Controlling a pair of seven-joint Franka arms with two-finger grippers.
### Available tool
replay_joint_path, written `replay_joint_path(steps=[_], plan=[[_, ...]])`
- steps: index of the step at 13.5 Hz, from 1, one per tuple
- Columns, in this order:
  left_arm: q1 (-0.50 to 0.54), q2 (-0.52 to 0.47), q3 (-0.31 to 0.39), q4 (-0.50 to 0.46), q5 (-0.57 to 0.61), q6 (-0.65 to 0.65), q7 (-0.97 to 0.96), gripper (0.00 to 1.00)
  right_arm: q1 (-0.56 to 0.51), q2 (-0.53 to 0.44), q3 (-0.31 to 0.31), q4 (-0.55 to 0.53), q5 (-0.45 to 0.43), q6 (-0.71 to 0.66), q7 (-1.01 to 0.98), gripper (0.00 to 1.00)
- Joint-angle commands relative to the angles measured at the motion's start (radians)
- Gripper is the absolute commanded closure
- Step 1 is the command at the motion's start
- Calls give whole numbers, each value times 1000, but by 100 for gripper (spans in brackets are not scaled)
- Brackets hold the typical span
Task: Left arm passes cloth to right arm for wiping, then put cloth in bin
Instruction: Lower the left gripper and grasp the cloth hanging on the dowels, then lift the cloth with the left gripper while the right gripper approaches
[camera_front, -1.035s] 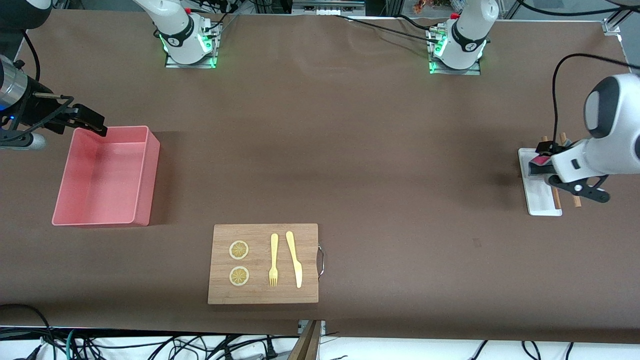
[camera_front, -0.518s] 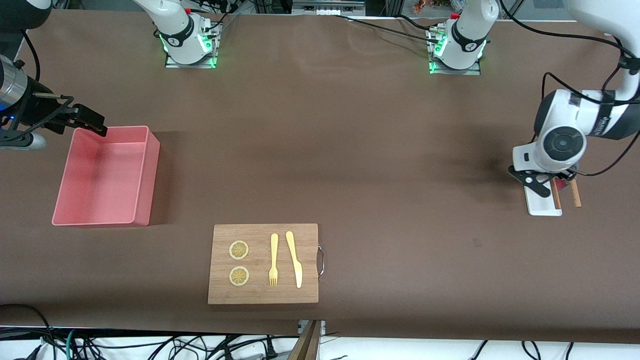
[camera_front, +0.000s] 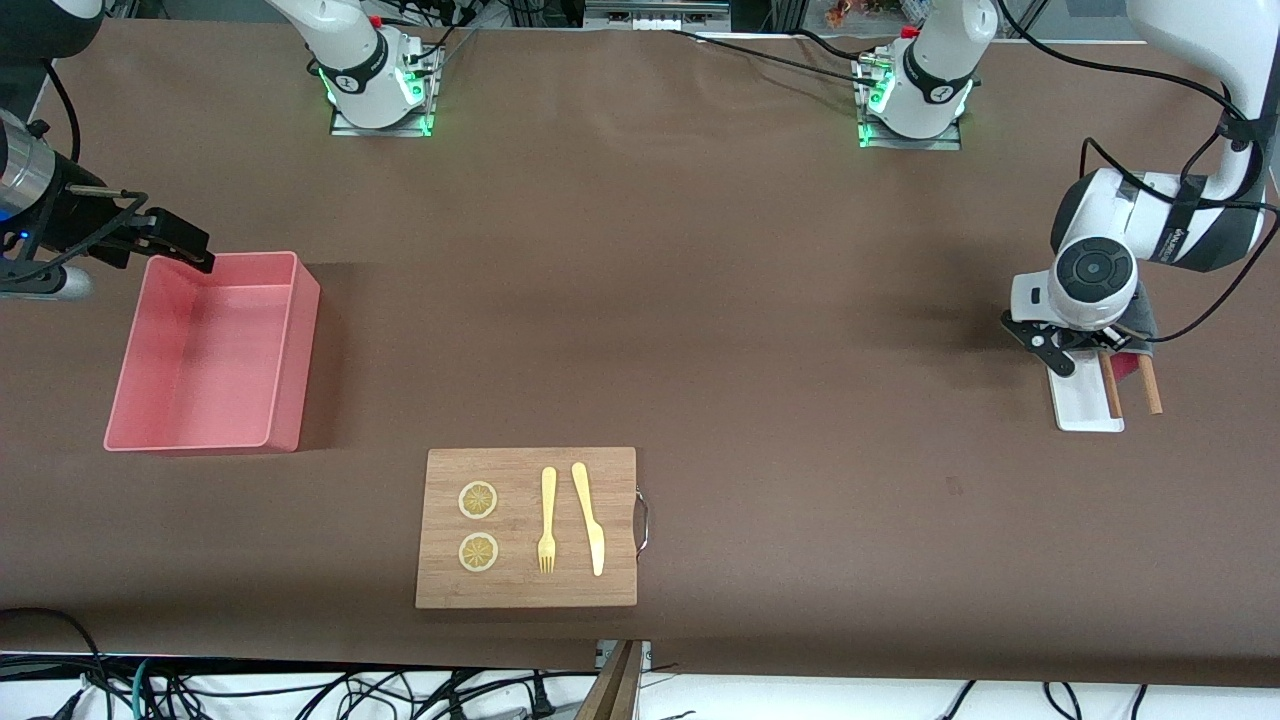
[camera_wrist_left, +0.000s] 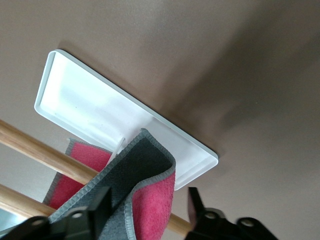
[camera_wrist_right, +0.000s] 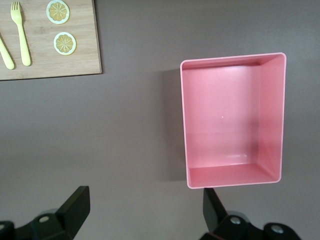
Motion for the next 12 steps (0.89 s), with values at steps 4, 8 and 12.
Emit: replay_joint_path(steps=[4,8,12], plan=[[14,-37,-3,-19,26,-7,61,100,3,-8,1,2,13,-1,1,0],[8,-58,-8,48,10,-48,134,100,1,-12,23,2,9,-12,-3,0],[-1,-43,-55,322,-218,-325,137,100,1,3,38,2,12,2,-17,0]])
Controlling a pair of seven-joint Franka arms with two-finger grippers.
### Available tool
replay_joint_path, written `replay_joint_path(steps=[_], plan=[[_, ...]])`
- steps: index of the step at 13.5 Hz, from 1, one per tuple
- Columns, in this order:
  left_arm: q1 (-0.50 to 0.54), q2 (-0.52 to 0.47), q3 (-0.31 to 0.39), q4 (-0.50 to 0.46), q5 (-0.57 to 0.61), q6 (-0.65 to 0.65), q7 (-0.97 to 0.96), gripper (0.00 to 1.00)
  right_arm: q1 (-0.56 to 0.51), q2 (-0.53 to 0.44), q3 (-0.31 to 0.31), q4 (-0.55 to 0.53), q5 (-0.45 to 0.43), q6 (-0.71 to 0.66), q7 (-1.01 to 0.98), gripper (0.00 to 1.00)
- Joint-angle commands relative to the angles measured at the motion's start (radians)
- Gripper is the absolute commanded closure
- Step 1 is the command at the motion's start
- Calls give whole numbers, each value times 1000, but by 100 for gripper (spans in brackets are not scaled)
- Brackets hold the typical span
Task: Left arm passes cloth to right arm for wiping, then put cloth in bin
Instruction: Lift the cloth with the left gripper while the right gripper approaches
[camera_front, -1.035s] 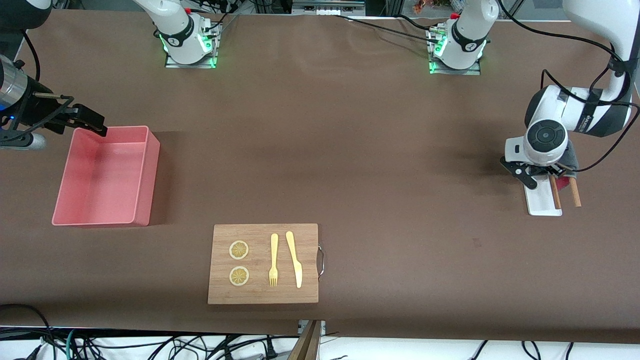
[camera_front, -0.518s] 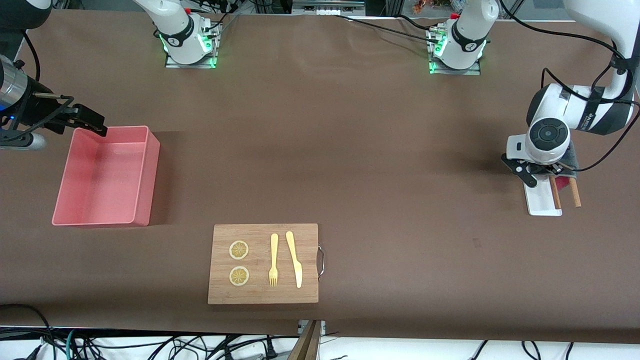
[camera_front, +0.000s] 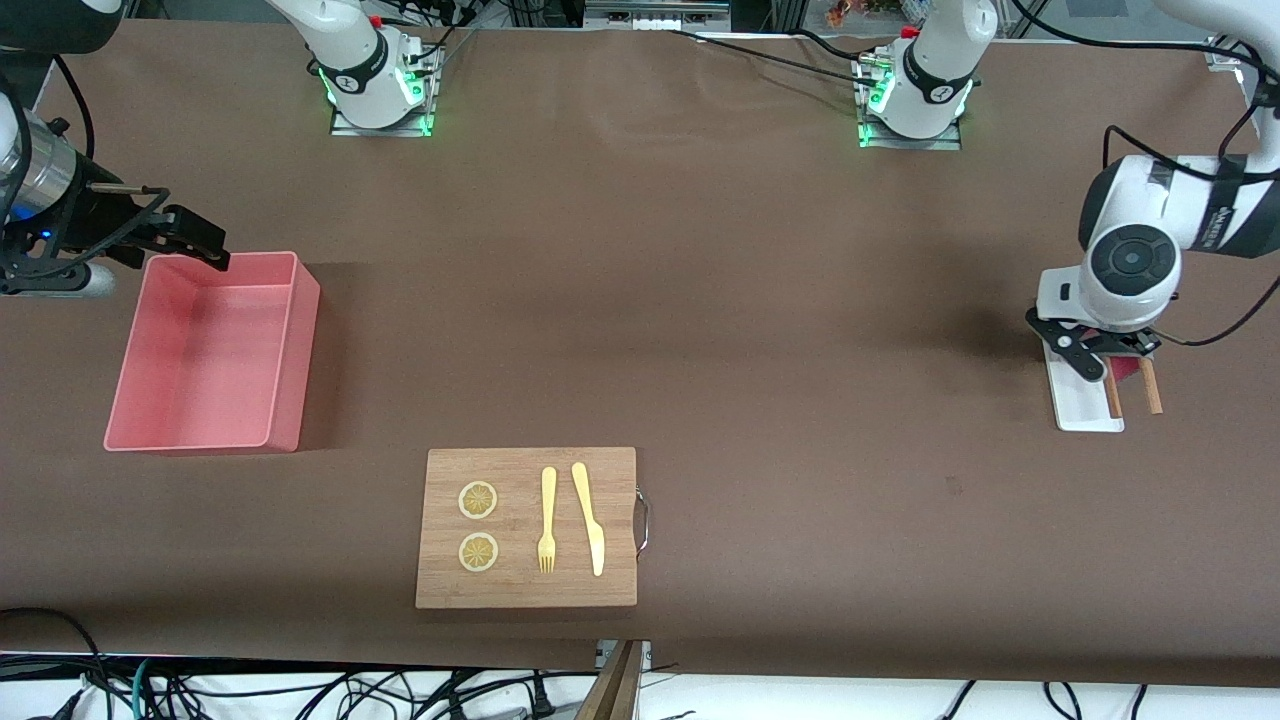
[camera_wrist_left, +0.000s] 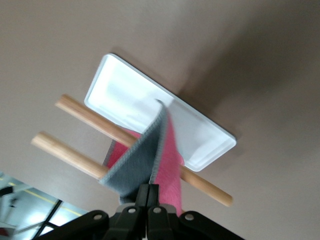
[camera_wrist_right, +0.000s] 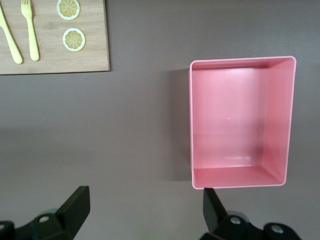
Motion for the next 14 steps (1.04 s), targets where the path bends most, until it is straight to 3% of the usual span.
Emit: replay_joint_path(steps=[1,5,8,9,11,14], plan=[[-9,27,-23,240,-168,-240,33,100,-1,12,4,4,12,1,-17,0],[-29,38,-26,461,-534,-421,-2,100,37,56,33,-1,20,-28,-32,0],[-49,38,-87,556,-792,-457,-171,100,57,47,66,1,25,-77,-290,0],[-52,38,-114,570,-848,-457,-214,100,55,44,71,4,69,-103,-423,0],[-79,47,-147,595,-969,-454,-350,100,48,41,51,2,237,-108,-690,0],[-183,72,-147,599,-1168,-445,-408,100,46,58,22,-1,394,-91,-1012,0]])
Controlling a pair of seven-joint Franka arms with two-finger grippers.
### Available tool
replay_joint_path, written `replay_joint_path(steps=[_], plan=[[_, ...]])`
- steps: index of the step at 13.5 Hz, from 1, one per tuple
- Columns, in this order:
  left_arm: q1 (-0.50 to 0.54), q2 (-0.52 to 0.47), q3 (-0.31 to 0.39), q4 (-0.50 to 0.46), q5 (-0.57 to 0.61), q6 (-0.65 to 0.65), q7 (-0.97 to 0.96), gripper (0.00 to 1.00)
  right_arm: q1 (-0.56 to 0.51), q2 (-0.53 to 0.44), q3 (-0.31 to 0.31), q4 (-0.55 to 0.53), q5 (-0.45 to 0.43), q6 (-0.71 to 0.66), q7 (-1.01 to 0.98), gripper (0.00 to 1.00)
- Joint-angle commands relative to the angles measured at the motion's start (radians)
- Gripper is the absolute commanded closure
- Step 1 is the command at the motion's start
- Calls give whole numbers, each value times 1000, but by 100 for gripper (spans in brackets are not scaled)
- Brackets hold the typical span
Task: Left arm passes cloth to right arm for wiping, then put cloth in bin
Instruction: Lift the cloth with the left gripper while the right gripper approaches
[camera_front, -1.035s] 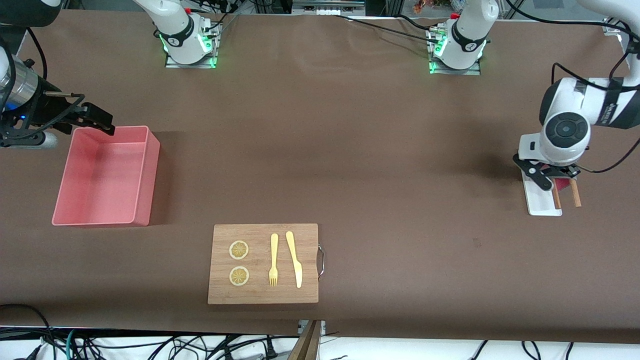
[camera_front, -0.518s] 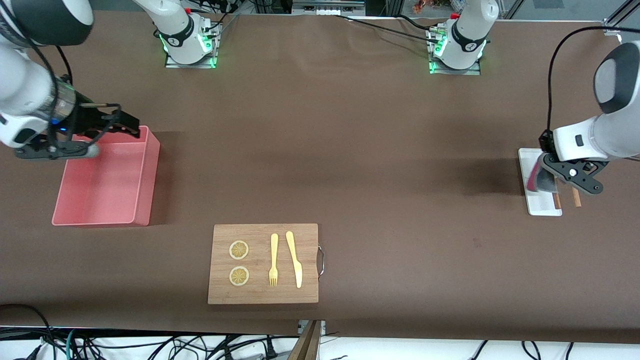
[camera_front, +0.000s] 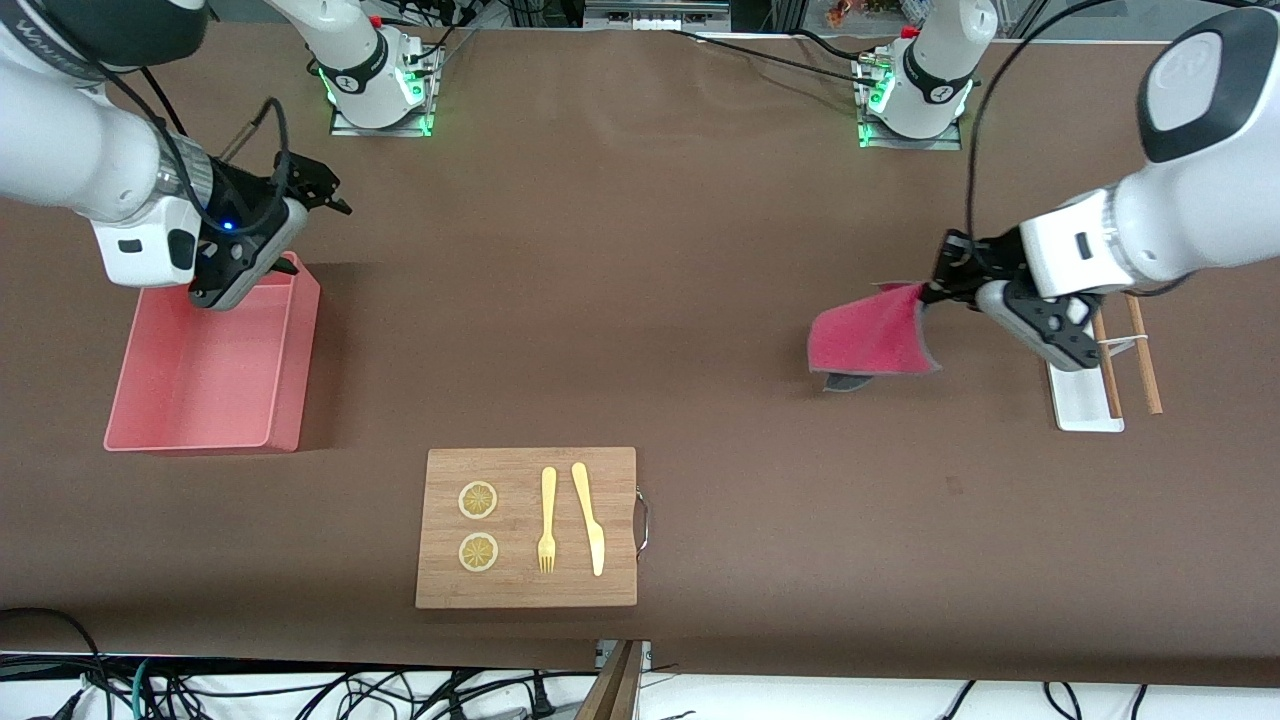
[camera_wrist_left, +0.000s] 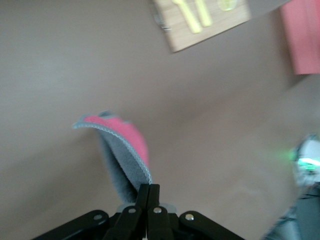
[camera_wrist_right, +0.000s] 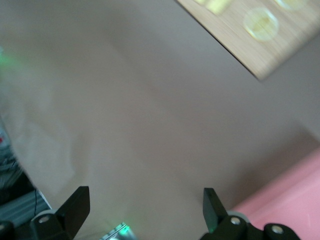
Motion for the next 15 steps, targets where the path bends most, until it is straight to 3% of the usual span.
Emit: replay_joint_path(steps=[1,3,6,8,13,15], plan=[[-95,41,9,63,-129,-2,-57,100,-11,22,-8,2,106,14,-240,0],[-138,44,9,124,-245,6,-236,100,-14,62,-10,0,196,54,-406,0],[-151,32,4,202,-264,8,-535,100,-52,148,-11,-8,360,73,-594,0],[-160,35,7,241,-267,41,-639,100,-54,188,-11,-17,414,80,-690,0],[-258,39,7,224,-330,315,-852,100,-12,217,-4,-66,528,214,-756,0],[-312,71,9,219,-329,430,-927,100,15,181,18,-150,608,331,-752,0]])
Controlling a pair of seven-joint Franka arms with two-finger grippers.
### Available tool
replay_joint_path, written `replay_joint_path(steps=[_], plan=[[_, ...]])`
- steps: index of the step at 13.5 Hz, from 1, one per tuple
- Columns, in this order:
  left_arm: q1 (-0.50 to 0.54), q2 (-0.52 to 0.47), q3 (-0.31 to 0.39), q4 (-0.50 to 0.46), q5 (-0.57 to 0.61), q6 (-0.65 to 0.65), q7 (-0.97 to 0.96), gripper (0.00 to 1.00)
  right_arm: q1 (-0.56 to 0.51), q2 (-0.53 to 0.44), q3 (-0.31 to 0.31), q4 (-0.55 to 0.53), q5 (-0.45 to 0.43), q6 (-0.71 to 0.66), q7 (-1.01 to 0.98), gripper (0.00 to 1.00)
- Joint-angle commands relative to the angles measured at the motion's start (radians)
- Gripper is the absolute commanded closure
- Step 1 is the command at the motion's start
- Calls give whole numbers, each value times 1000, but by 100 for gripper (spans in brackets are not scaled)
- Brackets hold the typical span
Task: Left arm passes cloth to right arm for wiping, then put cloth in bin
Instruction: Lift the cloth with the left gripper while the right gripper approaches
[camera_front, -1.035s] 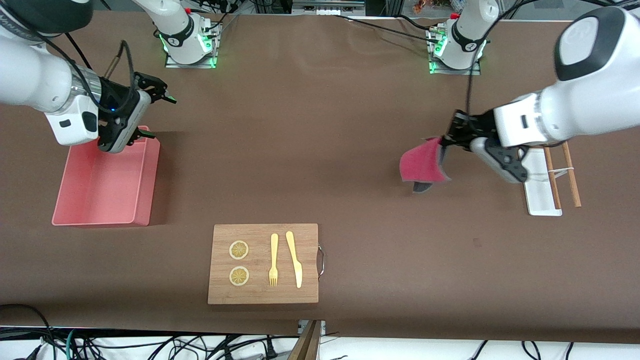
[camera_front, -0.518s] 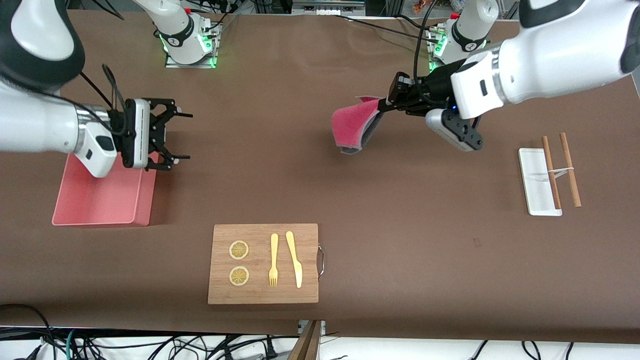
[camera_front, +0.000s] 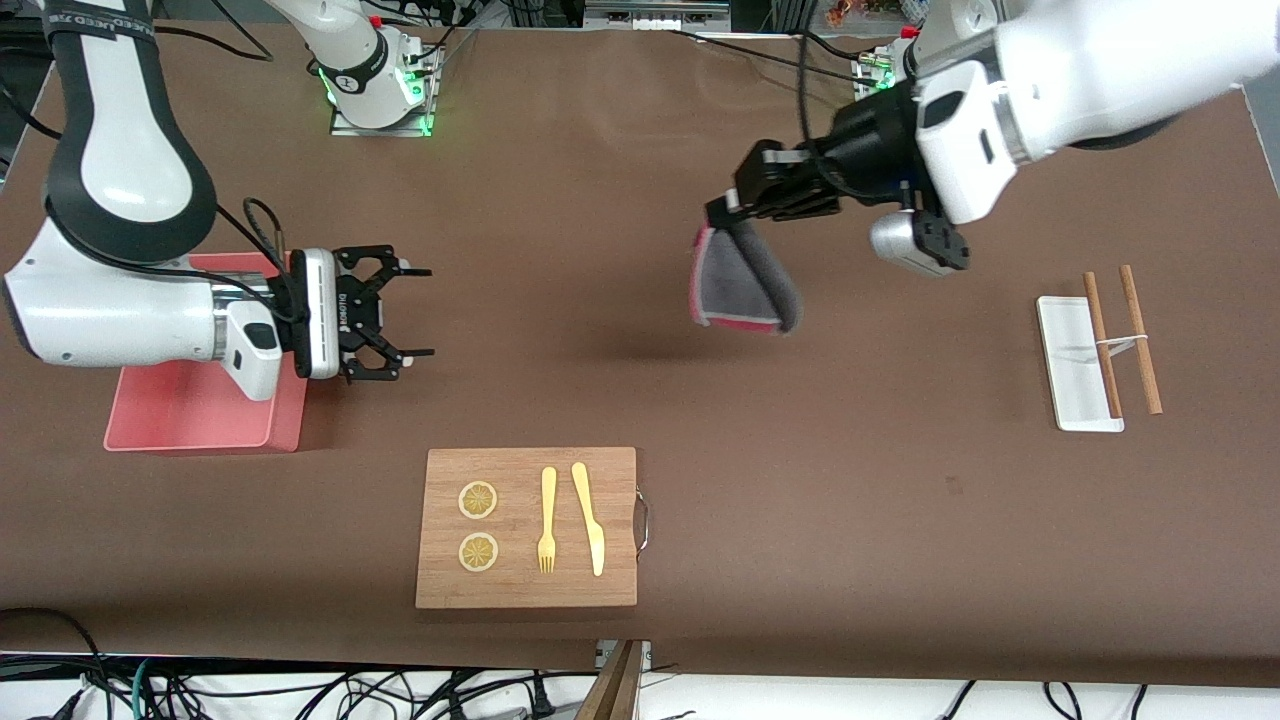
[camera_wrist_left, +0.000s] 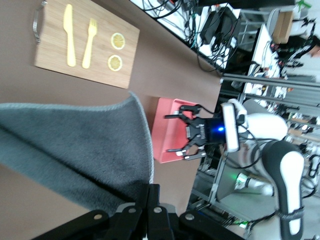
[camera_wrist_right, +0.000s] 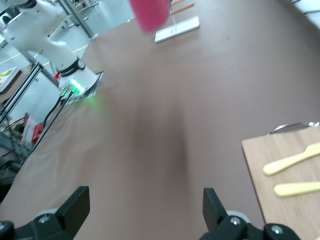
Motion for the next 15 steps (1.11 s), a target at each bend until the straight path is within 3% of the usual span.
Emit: replay_joint_path(steps=[1,4,11,15], plan=[[-69,39,10,3,-16,127,-92,100,22,-101,56,-164,112,166,-7,0],[-104,56,10,4,-18,221,-149,100,25,-218,164,-304,171,340,54,0],[-138,79,11,3,-16,278,-175,100,37,-302,300,-369,171,507,254,0],[-138,81,13,3,-16,278,-173,100,65,-286,313,-364,166,578,269,0]])
